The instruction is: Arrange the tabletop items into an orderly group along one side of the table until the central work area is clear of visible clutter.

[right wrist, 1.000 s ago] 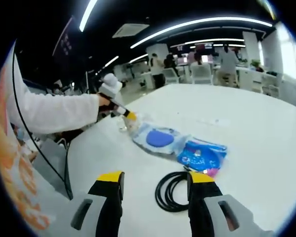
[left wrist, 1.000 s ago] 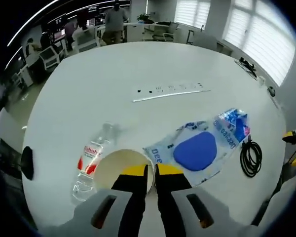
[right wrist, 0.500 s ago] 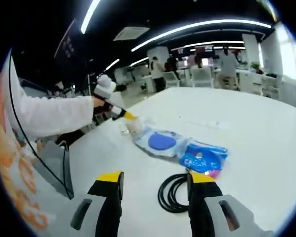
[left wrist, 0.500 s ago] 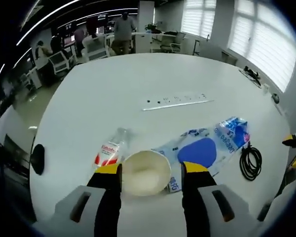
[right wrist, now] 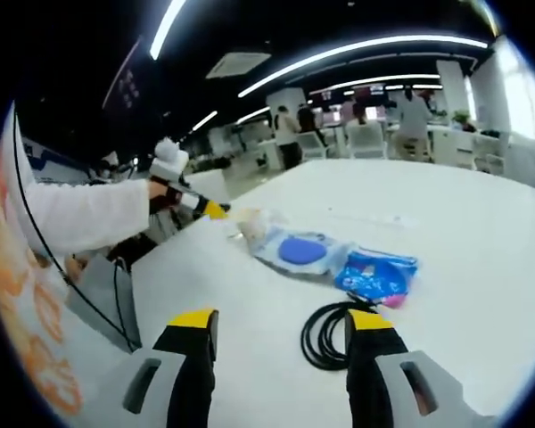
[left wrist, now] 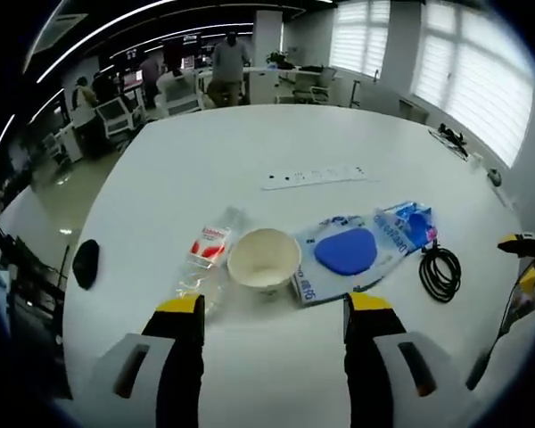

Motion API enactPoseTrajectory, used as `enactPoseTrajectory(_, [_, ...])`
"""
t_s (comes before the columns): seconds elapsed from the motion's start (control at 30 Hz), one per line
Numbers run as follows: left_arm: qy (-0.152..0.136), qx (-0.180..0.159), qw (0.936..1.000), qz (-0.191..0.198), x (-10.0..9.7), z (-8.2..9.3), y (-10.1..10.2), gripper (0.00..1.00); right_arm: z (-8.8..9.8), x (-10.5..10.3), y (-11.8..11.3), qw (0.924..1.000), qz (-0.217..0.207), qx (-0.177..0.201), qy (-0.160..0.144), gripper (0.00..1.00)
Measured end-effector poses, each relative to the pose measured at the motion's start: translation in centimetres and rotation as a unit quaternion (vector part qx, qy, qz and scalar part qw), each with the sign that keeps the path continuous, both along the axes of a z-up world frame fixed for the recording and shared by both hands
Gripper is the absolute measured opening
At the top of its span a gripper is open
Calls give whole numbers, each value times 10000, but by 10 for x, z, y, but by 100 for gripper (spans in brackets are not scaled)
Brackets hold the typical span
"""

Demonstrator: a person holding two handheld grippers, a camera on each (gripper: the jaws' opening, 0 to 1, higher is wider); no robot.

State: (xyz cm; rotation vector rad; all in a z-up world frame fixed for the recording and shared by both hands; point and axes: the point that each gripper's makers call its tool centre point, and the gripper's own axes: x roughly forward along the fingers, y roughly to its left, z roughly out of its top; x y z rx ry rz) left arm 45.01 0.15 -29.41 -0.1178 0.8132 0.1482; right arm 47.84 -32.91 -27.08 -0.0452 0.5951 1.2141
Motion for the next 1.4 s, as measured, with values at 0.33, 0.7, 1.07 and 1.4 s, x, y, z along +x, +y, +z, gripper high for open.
enactPoseTrajectory(0.33, [-323,-360,9974,529,-38,2,-9,79,-3,11,-17,9993,-341,51,121,65])
enactPoseTrajectory(0.7, [-303,-287,9976,548,-83,3,-29,79,-16,-1,-13,9992,-217,8,340,65])
enactPoseTrajectory(1.07, [-408,-331,9964,665,-75,2,-17,77,-14,3,-8,9993,-179,-40,335,65])
enactPoseTrajectory(1.4, [-395,-336,9972,532,-77,-1,-20,77,-18,2,-14,9988,-261,-130,398,64])
